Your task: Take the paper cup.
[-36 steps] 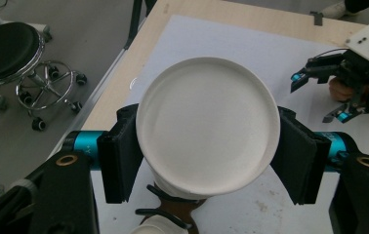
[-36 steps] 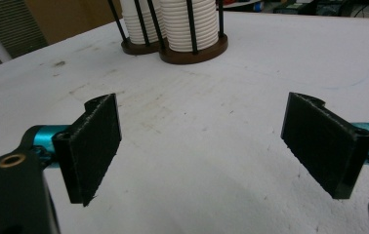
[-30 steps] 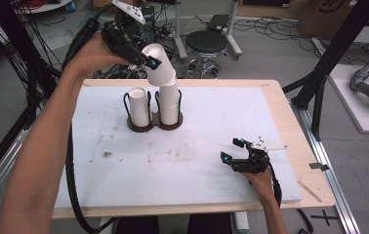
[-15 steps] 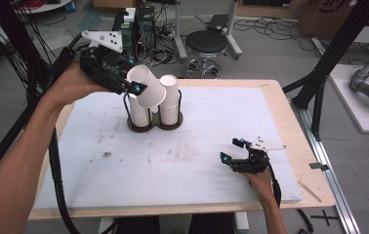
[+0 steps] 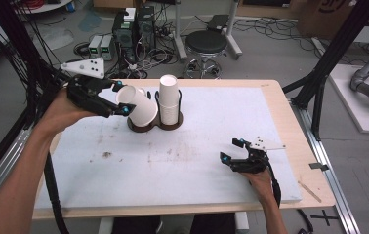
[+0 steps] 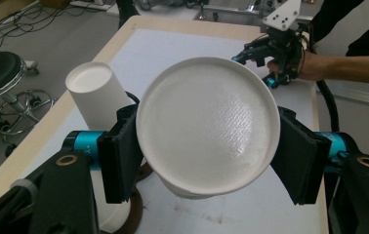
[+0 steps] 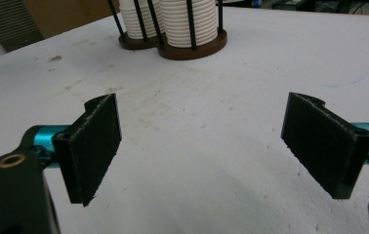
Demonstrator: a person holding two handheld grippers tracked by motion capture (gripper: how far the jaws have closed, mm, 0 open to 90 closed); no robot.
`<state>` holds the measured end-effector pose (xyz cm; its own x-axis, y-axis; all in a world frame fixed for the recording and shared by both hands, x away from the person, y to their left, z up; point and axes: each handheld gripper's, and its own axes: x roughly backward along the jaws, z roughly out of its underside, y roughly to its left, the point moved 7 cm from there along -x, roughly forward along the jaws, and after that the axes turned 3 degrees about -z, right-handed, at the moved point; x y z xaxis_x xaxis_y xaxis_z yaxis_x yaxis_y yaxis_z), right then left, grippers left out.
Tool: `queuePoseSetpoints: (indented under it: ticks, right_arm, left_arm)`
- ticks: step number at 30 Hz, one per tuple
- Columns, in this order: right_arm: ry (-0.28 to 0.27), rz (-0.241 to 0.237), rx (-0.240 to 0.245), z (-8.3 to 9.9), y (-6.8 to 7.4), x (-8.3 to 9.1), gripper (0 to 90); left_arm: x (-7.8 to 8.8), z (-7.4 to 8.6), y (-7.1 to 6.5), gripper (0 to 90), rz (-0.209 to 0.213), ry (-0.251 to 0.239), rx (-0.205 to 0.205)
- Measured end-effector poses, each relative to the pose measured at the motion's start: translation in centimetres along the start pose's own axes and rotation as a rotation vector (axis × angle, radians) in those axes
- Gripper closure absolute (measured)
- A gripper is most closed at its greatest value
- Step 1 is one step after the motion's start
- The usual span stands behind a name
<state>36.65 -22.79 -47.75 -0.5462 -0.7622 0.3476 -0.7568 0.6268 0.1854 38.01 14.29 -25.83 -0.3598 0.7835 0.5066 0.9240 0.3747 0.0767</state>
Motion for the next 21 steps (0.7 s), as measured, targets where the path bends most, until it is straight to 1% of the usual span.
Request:
queuePoseSetpoints:
  ticks: [3,5,10,11,13,16,21]
  right_arm:
    - [0.000,0.000,0.000,0.0,0.0,0.0,15.2]
    - [0.001,-0.002,-0.001,0.0,0.0,0.0,15.2]
    - [-0.001,0.000,-0.002,0.0,0.0,0.0,15.2]
    - [-0.003,0.001,0.001,0.0,0.0,0.0,15.2]
    - [-0.005,0.001,0.004,0.0,0.1,0.1,15.2]
    - [-0.006,0.000,0.002,0.0,0.1,0.1,15.2]
    - [-0.007,-0.003,-0.002,0.0,0.1,0.1,15.2]
  left_arm:
    - [-0.1,1.1,-0.3,33.7,-0.003,-0.016,0.013]
    - [-0.2,1.8,-0.7,33.7,0.005,-0.031,0.021]
    - [-0.7,3.5,-1.5,33.7,0.009,-0.045,0.033]
    - [-0.9,4.1,-1.6,33.7,0.020,-0.049,0.040]
    - [-1.1,4.9,-1.6,33.7,0.014,-0.043,0.049]
    - [-1.3,5.6,-1.9,33.7,0.022,-0.071,0.067]
    - [-1.7,6.7,-2.4,33.7,0.030,-0.104,0.080]
